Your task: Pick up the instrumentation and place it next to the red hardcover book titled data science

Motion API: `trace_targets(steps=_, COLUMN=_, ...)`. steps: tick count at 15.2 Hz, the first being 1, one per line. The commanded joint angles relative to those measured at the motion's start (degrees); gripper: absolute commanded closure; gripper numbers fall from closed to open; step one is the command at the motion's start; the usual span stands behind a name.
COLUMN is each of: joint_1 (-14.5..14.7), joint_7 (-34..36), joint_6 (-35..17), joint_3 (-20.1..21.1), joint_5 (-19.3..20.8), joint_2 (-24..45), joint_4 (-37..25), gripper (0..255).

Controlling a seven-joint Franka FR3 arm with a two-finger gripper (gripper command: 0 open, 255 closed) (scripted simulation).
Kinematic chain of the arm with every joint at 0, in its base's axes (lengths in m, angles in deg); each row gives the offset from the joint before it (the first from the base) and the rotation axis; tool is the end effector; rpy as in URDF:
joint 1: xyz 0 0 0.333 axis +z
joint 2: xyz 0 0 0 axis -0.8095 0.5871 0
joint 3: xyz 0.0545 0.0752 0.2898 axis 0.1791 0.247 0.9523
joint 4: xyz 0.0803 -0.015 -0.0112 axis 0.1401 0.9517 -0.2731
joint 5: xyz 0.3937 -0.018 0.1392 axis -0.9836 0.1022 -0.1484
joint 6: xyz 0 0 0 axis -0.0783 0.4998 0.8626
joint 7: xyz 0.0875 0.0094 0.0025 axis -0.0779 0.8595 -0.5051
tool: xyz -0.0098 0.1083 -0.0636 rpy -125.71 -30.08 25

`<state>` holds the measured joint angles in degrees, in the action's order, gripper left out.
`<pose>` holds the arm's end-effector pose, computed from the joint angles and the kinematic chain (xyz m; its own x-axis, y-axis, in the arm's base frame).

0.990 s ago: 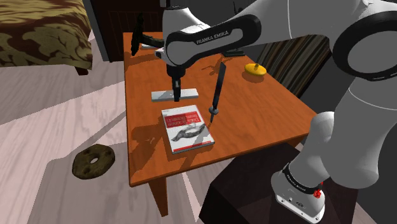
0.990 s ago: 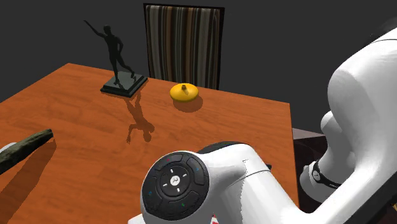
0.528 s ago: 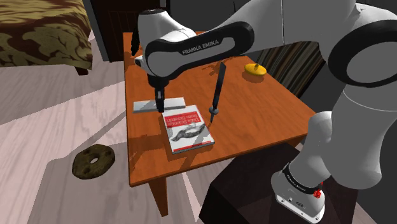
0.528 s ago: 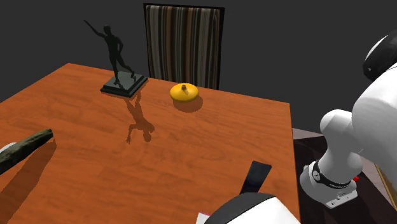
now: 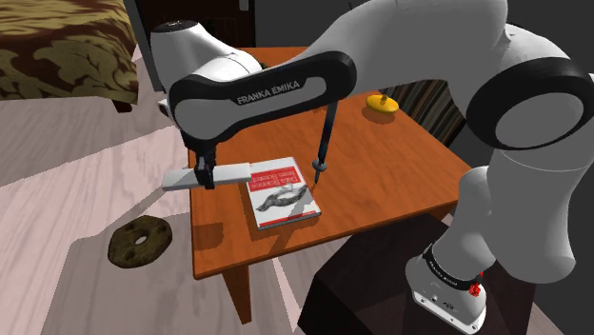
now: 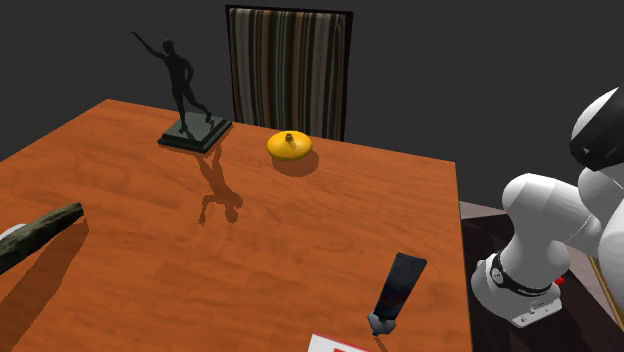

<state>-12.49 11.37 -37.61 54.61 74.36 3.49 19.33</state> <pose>0.5690 0.3796 0.3752 0.5804 0.8144 0.0002 0.8142 -0.5803 0.0194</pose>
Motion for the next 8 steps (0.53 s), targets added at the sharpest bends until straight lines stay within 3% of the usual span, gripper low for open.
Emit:
trace_targets(steps=1, joint_1=0.3, joint_7=0.6, joint_6=-0.2, joint_3=0.2, joint_5=0.0, joint_2=0.6, joint_4=-0.4, gripper=255)
trace_targets(steps=8, joint_1=0.3, joint_7=0.5, joint_6=-4.9, joint_3=0.3, joint_5=-0.3, joint_2=2.3, joint_4=2.6, gripper=255)
